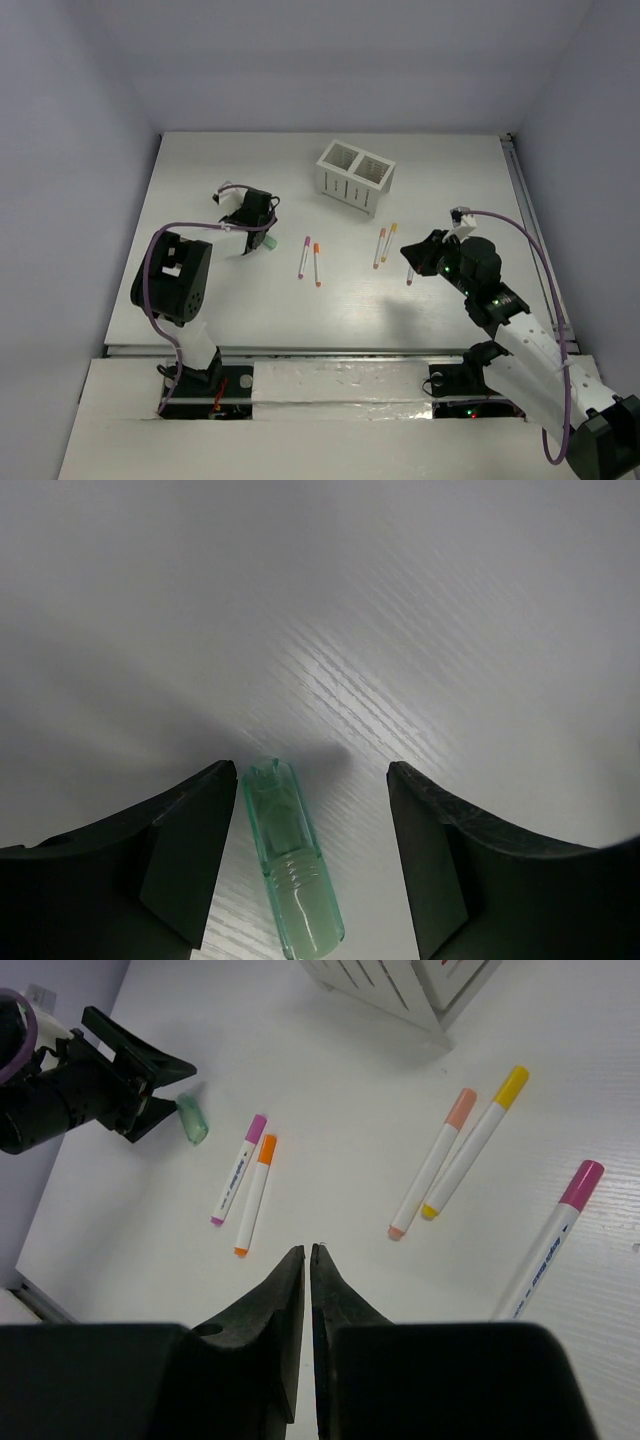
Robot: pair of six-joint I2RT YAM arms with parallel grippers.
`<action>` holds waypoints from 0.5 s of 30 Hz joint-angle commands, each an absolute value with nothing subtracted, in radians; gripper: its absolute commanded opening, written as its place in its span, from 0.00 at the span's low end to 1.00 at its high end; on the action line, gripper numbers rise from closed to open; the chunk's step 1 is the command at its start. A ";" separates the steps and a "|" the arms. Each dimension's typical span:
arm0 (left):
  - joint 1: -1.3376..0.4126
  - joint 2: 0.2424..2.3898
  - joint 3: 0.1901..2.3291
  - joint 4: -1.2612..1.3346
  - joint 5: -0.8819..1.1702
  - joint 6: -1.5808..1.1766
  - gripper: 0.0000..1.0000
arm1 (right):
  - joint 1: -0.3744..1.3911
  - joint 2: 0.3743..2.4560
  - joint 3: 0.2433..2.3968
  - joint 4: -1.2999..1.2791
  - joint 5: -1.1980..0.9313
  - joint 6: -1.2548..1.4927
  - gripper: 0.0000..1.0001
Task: Sort the stationery into containers
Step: Pick up the stationery from the center of the board.
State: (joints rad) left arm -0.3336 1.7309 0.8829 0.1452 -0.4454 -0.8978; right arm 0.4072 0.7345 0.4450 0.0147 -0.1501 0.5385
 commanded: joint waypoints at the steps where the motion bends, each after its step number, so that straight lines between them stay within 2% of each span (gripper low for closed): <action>1: -0.330 1.692 0.850 0.098 -0.457 -0.847 0.61 | 0.416 0.736 0.476 0.068 -0.155 0.529 0.12; 7: -0.411 1.677 0.821 0.042 -0.514 -0.809 0.61 | 0.416 0.741 0.482 0.075 -0.170 0.532 0.13; 15: -0.468 1.792 0.960 -0.086 -0.578 -0.795 0.60 | 0.416 0.723 0.483 0.078 -0.192 0.545 0.13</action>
